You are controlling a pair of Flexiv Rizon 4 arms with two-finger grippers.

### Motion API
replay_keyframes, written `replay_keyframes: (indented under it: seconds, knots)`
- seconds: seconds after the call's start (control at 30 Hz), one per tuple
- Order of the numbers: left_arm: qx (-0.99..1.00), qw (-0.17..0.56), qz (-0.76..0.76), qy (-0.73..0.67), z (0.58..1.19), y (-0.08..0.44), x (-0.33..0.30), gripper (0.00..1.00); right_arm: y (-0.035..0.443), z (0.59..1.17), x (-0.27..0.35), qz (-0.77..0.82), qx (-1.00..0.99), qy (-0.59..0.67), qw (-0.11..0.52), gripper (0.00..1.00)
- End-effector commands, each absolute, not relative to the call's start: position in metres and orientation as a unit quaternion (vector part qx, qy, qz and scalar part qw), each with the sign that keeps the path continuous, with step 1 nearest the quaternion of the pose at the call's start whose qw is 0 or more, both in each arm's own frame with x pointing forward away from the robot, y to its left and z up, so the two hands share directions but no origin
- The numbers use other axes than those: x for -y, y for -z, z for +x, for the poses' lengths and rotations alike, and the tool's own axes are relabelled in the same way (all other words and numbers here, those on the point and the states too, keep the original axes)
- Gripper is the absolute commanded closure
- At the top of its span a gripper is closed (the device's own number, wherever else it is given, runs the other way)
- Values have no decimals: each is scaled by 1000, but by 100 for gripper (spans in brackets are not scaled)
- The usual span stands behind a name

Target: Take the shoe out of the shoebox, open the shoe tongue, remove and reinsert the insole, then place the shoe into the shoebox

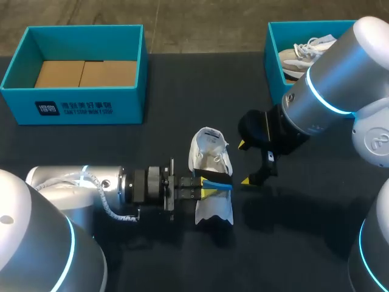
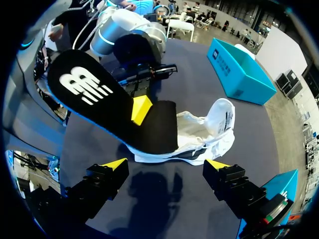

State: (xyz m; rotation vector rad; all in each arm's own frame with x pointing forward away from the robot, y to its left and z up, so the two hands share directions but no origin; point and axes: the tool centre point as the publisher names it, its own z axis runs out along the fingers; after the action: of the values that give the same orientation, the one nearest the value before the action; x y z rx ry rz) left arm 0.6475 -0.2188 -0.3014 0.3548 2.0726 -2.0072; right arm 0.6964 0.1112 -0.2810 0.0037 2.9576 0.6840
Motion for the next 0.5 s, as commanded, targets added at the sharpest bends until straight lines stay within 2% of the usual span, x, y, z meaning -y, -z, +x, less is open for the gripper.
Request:
replay_keyframes:
  seconds: [0.03,0.23,0.5]
  knots:
    - [-698,142,131,689,645,291,217,100,282,696,-111,1,-973,-225,54,0]
    - [-673,190,169,695,641,271,210,100,282,696,-111,1,-973,-225,54,0]
    - [-661,216,218,685,637,262,205,100,282,696,-111,1,-973,-225,54,0]
